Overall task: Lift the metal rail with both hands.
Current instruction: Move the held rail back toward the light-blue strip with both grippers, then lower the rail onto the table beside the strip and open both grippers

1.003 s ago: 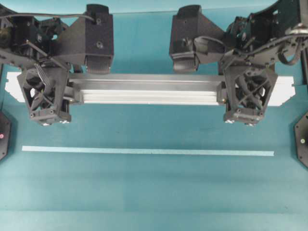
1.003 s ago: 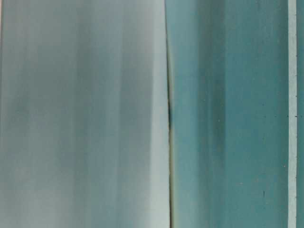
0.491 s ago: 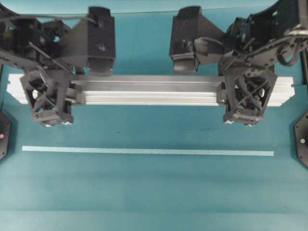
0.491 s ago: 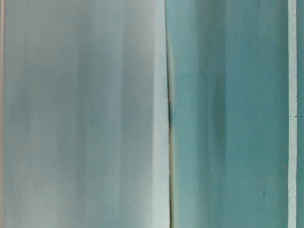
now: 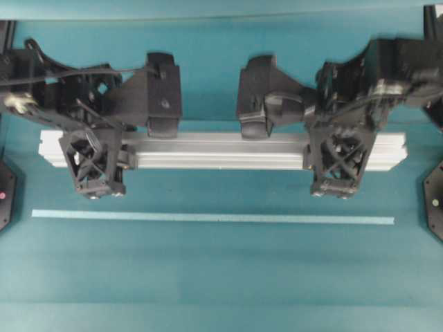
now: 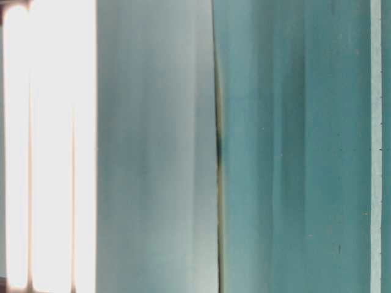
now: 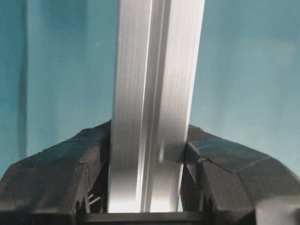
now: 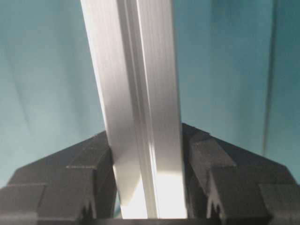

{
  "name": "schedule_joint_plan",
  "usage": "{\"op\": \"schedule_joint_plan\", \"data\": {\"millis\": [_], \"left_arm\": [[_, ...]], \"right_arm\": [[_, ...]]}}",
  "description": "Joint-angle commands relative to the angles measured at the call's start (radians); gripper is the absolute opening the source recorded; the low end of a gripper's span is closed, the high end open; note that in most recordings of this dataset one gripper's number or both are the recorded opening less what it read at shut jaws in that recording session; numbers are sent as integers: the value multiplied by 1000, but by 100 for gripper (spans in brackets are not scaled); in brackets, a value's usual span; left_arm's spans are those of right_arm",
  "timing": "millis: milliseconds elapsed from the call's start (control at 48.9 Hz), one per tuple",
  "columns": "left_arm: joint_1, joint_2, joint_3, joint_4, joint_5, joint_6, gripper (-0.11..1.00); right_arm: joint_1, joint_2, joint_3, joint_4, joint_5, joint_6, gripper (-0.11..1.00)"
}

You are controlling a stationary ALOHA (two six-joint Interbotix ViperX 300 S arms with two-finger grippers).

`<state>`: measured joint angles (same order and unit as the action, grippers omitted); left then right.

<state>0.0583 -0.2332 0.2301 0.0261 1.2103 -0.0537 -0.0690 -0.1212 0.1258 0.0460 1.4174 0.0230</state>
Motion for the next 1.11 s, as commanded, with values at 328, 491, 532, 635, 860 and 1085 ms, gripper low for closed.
{"op": "schedule_joint_plan", "data": {"millis": [328, 491, 532, 635, 860, 1085], "left_arm": [[6, 2, 190, 3, -275, -37, 36], [6, 5, 268, 3, -360, -41, 36], [6, 5, 284, 3, -376, -41, 36], [5, 9, 319, 3, -411, -46, 36], [-9, 28, 413, 3, -549, -103, 36], [-11, 55, 486, 2, -660, -109, 36]], "right_arm": [[9, 9, 212, 11, -261, 0, 39], [17, 37, 265, 12, -322, -2, 39], [18, 44, 276, 11, -336, -2, 39], [21, 60, 299, 12, -379, -3, 39], [21, 84, 345, 12, -449, 0, 39], [31, 118, 394, 15, -552, 8, 39]]}}
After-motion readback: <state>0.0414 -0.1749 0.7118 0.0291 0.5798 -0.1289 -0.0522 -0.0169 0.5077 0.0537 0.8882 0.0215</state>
